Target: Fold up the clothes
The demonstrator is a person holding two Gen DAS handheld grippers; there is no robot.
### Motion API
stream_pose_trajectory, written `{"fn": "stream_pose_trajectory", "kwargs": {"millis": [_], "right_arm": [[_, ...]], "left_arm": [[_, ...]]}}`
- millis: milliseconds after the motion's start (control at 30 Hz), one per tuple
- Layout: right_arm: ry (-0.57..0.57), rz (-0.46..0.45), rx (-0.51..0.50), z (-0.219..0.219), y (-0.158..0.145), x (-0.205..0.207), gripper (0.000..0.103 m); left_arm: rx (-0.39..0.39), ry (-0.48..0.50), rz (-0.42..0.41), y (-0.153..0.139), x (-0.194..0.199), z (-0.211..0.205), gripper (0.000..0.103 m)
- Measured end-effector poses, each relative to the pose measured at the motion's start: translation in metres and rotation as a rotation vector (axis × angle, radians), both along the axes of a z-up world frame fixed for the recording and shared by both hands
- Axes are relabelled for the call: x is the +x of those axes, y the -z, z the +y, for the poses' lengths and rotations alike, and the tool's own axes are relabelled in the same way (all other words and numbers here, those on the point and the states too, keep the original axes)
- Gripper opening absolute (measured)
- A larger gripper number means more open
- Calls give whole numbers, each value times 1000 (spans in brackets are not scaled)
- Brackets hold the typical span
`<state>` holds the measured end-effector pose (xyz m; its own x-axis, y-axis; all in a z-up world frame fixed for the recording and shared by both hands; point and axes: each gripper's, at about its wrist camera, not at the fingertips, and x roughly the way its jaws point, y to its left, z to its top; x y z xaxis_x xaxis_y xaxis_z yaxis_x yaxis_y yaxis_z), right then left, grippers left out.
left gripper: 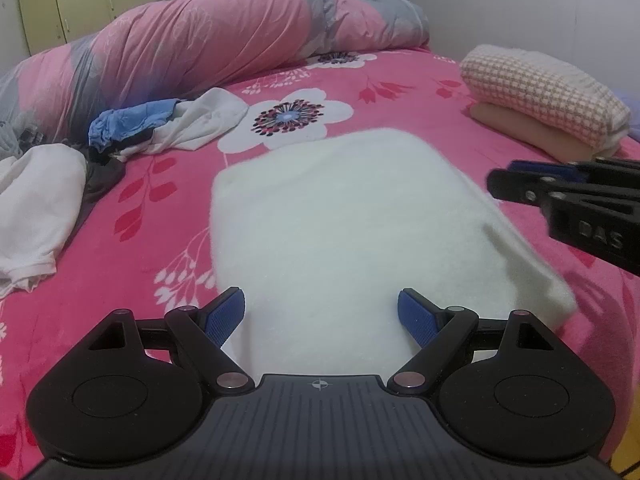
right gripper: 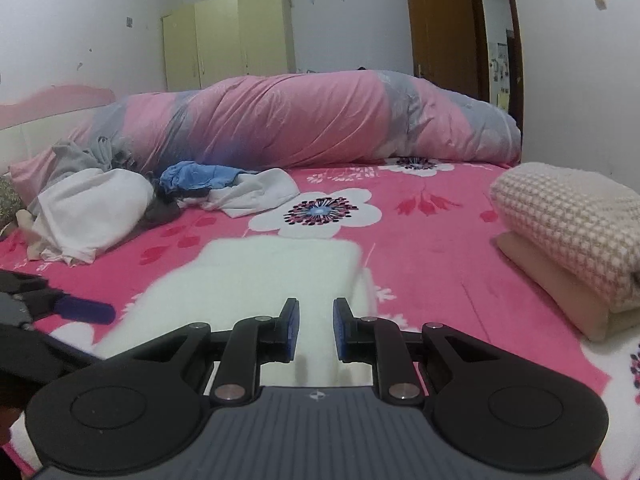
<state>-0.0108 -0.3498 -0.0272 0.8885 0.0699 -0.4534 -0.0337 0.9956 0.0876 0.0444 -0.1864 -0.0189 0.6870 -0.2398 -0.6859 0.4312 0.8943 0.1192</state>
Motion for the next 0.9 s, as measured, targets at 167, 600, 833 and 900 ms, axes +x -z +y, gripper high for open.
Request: {"fn": "stream_pose_trajectory", "kwargs": {"millis": [167, 600, 833, 900], "right_arm": [[-3, 85, -4, 1, 36, 21, 20], [5, 34, 37, -3, 41, 13, 22], [6, 30, 64, -7, 42, 14, 22], [8, 31, 66, -6, 43, 15, 23]], "left_arm": [[-4, 0, 4, 1, 0, 0, 85], [-169, -32, -108, -19, 7, 24, 85], [-207, -30, -69, -2, 35, 15, 86], [-165, -36, 2, 17, 47, 8, 92]]}}
